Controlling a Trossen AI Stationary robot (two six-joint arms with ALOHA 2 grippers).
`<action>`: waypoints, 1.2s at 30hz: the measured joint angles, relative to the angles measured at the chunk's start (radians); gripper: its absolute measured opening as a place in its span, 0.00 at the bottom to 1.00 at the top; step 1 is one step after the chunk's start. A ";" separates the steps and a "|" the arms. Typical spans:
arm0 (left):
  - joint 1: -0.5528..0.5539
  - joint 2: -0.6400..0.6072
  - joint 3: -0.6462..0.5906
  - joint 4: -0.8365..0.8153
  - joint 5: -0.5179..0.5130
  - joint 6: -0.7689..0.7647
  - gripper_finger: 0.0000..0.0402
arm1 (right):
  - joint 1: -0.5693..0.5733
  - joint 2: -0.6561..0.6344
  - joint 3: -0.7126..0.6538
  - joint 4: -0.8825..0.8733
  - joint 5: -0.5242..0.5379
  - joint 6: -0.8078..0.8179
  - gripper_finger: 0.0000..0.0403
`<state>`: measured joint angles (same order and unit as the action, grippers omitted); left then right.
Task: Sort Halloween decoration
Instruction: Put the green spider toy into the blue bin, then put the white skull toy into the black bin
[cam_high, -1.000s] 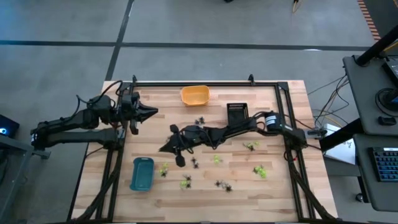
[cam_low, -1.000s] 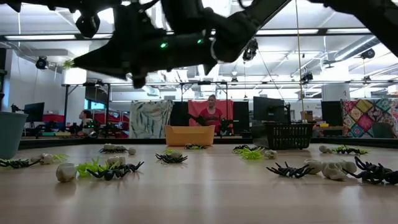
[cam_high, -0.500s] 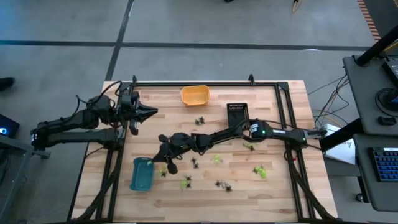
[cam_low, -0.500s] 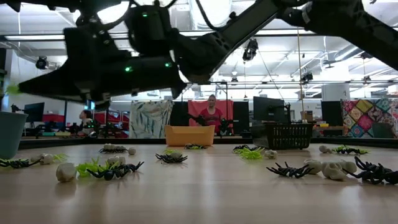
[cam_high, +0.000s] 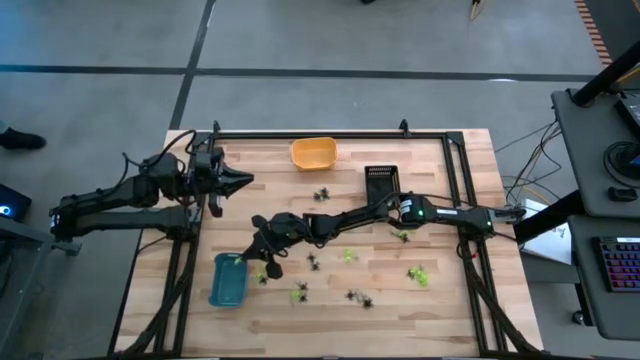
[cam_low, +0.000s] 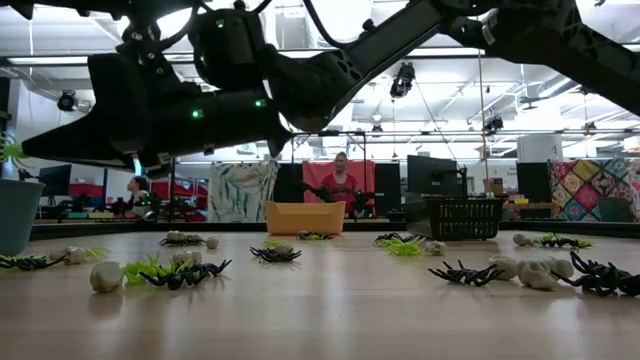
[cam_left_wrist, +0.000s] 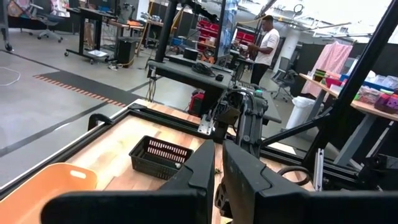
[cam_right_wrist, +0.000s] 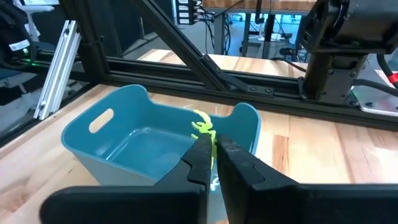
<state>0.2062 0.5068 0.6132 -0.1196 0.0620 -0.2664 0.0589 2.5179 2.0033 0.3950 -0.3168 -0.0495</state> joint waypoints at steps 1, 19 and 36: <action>0.000 0.002 0.000 0.000 0.000 0.000 0.04 | 0.000 0.000 0.000 0.000 0.001 0.002 0.07; 0.000 0.040 0.000 -0.006 0.000 -0.004 0.04 | -0.012 -0.072 0.000 -0.198 0.002 -0.050 0.24; -0.003 0.179 0.000 -0.066 0.000 -0.016 0.04 | -0.040 -0.572 -0.210 -1.193 0.000 -0.229 0.16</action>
<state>0.2029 0.6857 0.6128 -0.1861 0.0624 -0.2821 0.0193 1.9457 1.7931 -0.7976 -0.3172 -0.2781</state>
